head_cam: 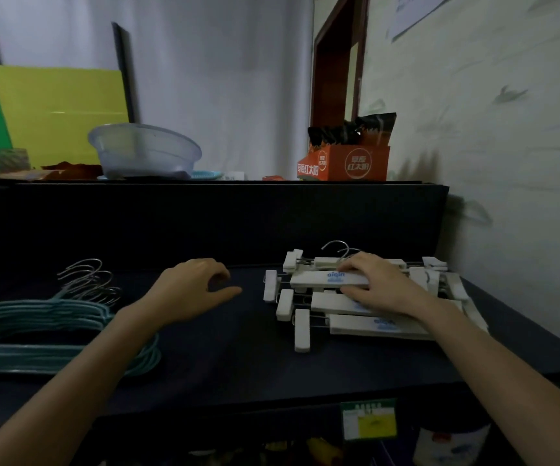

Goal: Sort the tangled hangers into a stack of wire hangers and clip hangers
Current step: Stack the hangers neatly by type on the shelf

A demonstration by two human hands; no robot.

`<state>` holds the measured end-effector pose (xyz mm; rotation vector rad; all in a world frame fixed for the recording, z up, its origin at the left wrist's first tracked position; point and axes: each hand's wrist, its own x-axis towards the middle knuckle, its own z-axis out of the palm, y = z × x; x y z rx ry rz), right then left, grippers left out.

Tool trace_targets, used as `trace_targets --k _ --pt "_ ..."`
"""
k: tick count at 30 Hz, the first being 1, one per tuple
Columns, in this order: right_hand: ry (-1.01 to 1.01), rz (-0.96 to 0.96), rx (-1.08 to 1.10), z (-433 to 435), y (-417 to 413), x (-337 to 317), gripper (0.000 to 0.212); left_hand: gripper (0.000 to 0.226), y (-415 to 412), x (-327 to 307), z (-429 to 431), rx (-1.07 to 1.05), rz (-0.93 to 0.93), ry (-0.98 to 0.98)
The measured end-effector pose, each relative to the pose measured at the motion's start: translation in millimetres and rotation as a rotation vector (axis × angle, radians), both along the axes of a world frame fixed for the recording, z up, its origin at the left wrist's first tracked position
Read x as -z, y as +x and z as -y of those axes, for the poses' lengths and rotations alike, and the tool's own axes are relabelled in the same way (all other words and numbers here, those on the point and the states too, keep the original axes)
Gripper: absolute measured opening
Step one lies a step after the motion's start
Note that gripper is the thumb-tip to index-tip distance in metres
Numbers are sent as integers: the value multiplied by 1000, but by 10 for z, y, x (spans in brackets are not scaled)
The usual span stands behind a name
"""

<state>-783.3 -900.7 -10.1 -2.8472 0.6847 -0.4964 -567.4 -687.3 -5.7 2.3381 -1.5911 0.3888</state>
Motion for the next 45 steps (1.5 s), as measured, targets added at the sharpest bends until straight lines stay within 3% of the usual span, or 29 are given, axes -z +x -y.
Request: trace_targets --k 6,15,23,35,45 --pt "-135 41 -18 -199 93 -87 38 40 15 3 -235 -53 28 -31" --pt "-97 207 -419 -1148 829 -259 30 26 106 16 -1272 -206 122 -247" --pt "-32 180 -637 -2307 1598 -263 27 22 448 116 -2623 -440 128 -218" --pt "78 99 -742 -4059 2795 48 24 25 1073 381 -4640 -626 91 -70" --pt "88 22 -737 -5027 3687 88 26 25 1615 440 -5620 -686 46 -89"
